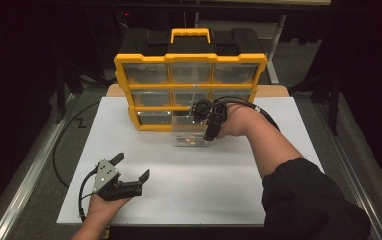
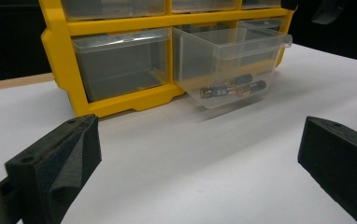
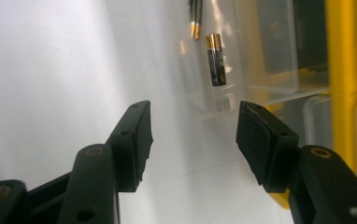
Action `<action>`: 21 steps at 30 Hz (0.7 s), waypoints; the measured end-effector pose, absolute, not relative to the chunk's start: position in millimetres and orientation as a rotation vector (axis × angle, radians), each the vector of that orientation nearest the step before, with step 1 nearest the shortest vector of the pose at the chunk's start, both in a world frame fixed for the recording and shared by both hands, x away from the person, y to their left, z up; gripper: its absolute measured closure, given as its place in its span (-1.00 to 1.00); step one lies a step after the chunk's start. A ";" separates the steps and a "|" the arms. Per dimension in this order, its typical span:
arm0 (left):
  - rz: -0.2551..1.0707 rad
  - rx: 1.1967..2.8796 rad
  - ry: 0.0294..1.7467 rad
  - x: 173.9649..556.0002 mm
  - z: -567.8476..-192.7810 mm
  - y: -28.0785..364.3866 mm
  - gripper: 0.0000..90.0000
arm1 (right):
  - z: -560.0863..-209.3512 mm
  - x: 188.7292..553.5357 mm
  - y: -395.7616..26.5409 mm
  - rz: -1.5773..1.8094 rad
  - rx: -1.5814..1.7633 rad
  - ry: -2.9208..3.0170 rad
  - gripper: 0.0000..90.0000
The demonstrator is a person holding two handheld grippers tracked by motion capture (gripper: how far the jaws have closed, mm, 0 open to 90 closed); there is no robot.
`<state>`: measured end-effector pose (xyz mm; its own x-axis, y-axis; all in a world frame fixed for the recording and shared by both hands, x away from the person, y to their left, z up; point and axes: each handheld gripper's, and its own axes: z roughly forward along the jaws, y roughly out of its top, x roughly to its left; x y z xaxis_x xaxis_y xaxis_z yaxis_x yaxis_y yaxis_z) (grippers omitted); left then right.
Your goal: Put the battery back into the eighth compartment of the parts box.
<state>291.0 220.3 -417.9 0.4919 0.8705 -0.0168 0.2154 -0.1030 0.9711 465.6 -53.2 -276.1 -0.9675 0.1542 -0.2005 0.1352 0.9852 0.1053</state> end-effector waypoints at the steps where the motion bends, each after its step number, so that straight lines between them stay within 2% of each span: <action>1: 0.727 1.612 0.955 291.0 -417.9 220.3 -0.99 | -278.0 464.4 -54.7 0.133 0.217 2.924 0.02; 21: 0.733 1.615 0.957 291.1 -418.1 219.7 -0.99 | -310.2 441.5 -97.3 0.094 0.321 2.950 -0.21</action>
